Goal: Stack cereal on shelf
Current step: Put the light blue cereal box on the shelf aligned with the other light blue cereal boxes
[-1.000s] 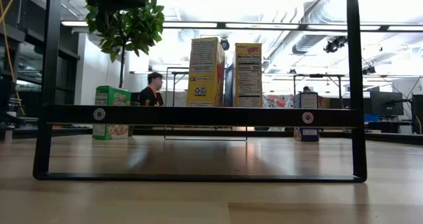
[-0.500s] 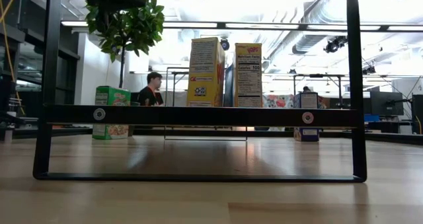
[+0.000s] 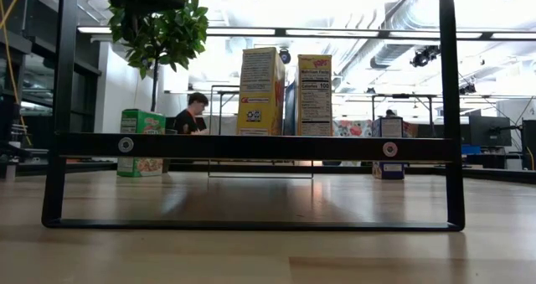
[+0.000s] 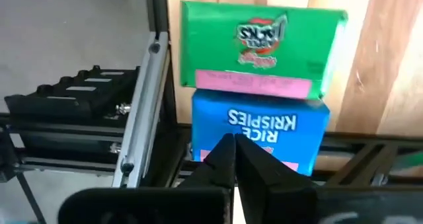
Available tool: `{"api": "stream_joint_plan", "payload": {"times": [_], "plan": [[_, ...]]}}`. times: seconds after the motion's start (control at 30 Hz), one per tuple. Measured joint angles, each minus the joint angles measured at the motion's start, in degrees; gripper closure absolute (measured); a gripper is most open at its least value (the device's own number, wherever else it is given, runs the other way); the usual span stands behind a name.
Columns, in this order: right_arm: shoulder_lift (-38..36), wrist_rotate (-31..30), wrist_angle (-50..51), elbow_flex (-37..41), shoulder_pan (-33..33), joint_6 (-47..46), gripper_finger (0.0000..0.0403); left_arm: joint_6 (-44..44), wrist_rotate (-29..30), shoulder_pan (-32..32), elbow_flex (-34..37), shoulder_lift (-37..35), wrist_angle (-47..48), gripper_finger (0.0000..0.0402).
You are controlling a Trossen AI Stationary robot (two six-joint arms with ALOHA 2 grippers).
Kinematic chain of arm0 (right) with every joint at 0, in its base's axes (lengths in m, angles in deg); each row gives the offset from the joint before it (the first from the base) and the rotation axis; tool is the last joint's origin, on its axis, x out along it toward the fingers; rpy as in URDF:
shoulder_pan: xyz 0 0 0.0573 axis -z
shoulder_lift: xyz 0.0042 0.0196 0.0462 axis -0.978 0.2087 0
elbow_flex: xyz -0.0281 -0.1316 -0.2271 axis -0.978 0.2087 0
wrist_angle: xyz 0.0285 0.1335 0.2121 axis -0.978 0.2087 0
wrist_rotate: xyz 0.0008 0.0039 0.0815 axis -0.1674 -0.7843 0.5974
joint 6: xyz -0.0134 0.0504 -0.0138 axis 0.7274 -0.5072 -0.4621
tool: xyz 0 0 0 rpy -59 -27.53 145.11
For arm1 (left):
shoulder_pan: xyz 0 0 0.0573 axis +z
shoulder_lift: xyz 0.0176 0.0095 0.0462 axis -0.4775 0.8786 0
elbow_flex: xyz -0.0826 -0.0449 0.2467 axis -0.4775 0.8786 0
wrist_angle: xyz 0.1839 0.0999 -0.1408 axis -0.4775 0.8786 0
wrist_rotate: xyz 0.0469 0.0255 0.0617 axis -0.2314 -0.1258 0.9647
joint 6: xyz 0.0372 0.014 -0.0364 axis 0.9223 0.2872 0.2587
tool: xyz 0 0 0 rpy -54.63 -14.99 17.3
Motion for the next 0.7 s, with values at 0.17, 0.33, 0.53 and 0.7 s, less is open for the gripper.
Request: {"api": "stream_joint_plan", "payload": {"times": [0.17,0.33,0.53,0.7], "plan": [[0.02,-0.59,0.31,0.00,-0.27,-0.67,0.0401,0.00,0.14,-0.01,0.00,0.01,0.00,0.0402],[0.93,-1.76,0.76,0.00,-0.27,-0.14,0.0402,0.02,0.53,-0.01,0.00,0.00,0.00,0.0402],[2.36,-2.01,1.12,-0.11,-0.24,0.80,0.0402,0.06,0.84,-0.02,0.00,0.01,0.00,0.0402],[2.54,-3.87,5.60,-0.19,-0.05,-1.27,0.0403,0.09,1.27,0.00,0.00,0.01,0.00,0.0402]]}}
